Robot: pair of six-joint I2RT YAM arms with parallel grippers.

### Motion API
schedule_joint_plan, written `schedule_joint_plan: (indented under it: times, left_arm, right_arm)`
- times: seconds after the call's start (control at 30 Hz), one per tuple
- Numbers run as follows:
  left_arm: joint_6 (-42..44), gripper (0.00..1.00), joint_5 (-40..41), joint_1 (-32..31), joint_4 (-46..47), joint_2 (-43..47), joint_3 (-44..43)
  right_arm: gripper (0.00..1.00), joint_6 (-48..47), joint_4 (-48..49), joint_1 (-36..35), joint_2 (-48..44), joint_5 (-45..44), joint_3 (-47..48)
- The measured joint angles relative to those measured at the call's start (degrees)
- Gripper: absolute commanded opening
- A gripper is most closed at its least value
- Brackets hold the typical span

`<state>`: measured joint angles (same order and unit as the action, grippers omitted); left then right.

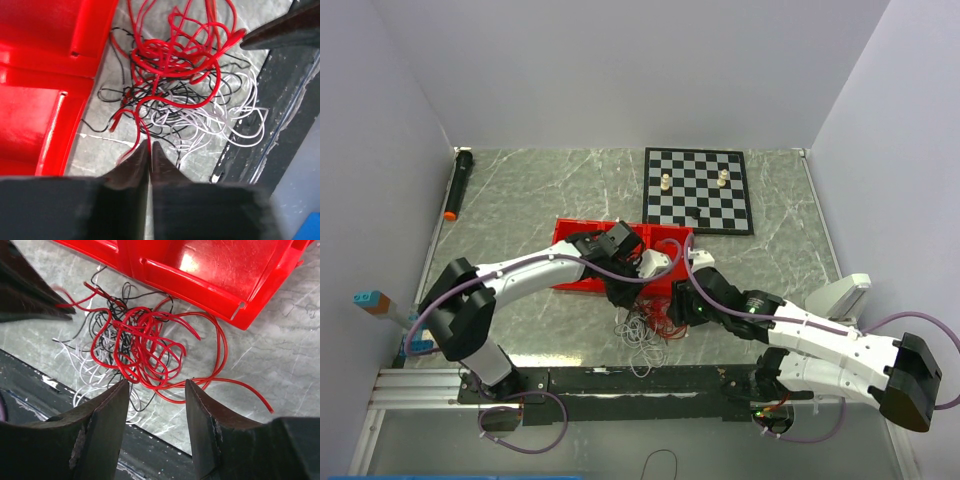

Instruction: Untangle the cables

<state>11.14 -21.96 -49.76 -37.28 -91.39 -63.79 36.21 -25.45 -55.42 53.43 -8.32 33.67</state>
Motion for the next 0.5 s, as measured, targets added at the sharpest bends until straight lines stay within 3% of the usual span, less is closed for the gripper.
schedule_joint_plan:
  times: [0.23,0.5]
  left_arm:
    - [0.4,0.01,1.5,0.0,-3.2,1.1,-4.8]
    - [1.9,0.01,0.0,0.0,-9.9,9.8,-9.9]
  right_arm:
    - [0.71,-0.5,0.9,0.0,-0.2,0.2,-1.2]
    - [0.84,-3.9,4.9,0.0,-1.3,0.3,-1.0]
